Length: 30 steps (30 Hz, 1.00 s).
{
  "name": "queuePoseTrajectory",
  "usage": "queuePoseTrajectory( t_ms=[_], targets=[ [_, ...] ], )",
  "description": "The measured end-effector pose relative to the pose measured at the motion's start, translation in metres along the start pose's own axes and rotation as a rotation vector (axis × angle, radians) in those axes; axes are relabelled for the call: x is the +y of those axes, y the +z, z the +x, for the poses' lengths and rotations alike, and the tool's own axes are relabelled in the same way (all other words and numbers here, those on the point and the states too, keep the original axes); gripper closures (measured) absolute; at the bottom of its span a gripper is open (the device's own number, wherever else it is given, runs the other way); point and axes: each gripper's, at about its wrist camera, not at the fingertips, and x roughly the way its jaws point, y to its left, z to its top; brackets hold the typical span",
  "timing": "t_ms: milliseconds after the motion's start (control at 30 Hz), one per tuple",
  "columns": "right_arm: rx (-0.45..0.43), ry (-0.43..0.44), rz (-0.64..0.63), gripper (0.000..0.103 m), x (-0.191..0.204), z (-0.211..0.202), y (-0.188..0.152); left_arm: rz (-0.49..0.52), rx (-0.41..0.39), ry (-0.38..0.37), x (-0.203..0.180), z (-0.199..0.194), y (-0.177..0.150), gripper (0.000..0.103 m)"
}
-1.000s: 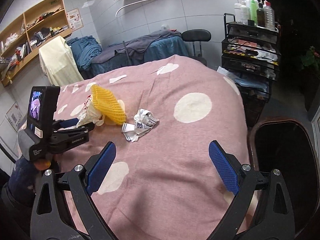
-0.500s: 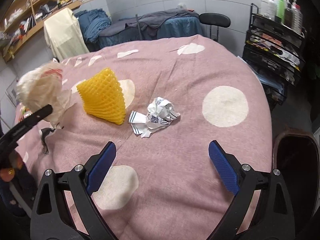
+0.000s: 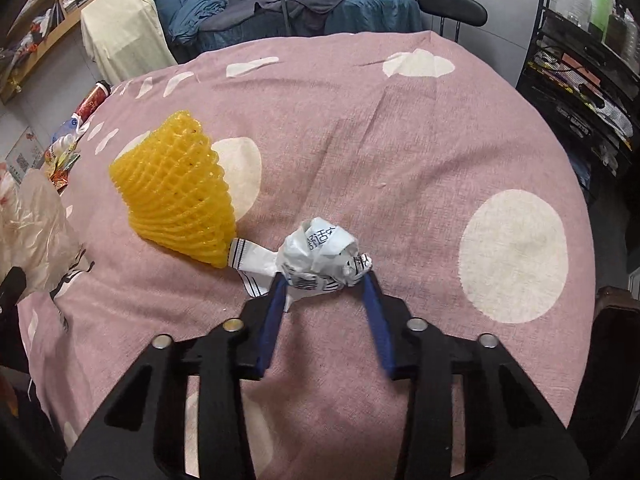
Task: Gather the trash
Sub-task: 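Grasp the white plastic bag with the left gripper while the right grasps the crumpled paper, then drop the crumpled paper into the black bin with the right gripper while the left holds the bag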
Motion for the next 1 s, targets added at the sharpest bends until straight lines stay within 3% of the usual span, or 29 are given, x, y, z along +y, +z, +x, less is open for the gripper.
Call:
queuePoseTrajectory(
  t_ms=[267,533,1000],
  targets=[
    [-0.194,0.008,0.059,0.08,-0.011,-0.037,-0.008,0.02,-0.003,-0.032,-0.011,-0.01,-0.012,0.089],
    [-0.383,-0.064,0.083,0.08,-0.022,-0.093,-0.03,0.041,-0.025,-0.072,-0.024,-0.024,-0.015,0.089],
    [-0.467,-0.158,0.182,0.08,-0.075,-0.155,-0.099,0.143,-0.02,-0.228,-0.085,-0.034,-0.033,0.089]
  ],
)
